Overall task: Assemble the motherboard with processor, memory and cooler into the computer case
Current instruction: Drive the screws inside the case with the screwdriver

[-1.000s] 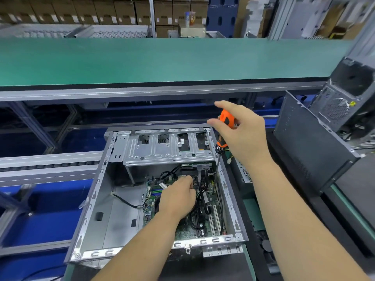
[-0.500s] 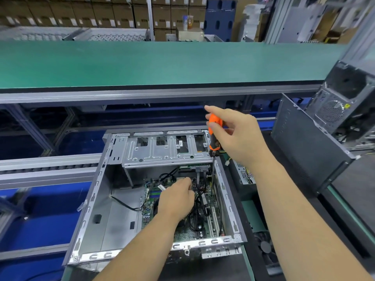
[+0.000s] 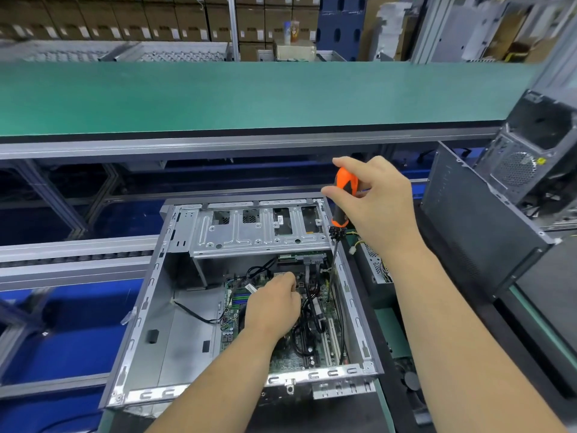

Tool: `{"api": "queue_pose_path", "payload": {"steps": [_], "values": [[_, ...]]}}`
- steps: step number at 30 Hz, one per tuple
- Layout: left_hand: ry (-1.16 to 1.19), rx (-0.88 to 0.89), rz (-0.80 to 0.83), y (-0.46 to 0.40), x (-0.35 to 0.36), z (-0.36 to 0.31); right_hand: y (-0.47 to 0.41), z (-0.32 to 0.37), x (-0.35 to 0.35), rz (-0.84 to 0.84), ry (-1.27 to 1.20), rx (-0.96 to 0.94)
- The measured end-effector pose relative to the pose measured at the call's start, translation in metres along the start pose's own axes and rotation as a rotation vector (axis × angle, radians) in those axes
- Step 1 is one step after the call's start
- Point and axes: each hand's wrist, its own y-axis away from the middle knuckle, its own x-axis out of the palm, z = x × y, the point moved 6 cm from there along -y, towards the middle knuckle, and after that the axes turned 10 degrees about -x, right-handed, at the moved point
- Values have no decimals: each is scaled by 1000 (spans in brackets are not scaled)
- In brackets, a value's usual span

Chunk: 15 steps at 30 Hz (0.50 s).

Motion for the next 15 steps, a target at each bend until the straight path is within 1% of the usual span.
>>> {"api": "queue_pose_path", "payload": {"steps": [3, 4, 6, 8, 9, 10, 13, 15], "values": [[-2, 3, 1, 0, 0, -1, 8, 6, 8, 117, -213, -58], [0, 3, 1, 0, 0, -1, 10, 8, 9, 134, -233, -79], [2, 0, 4, 1, -1, -1, 11, 8, 8, 73, -166, -91], [2, -7, 4, 1, -2, 0, 6, 4, 3, -27, -58, -42], [2, -11, 3, 1, -2, 0, 5, 2, 2, -48, -34, -16], [3, -14, 3, 1, -2, 0, 5, 1, 2, -39, -43, -12], [10, -10, -4, 1, -2, -1, 9, 5, 7, 61, -179, -40], [16, -9, -3, 1, -1, -1, 9, 5, 7, 49, -161, -41]]}}
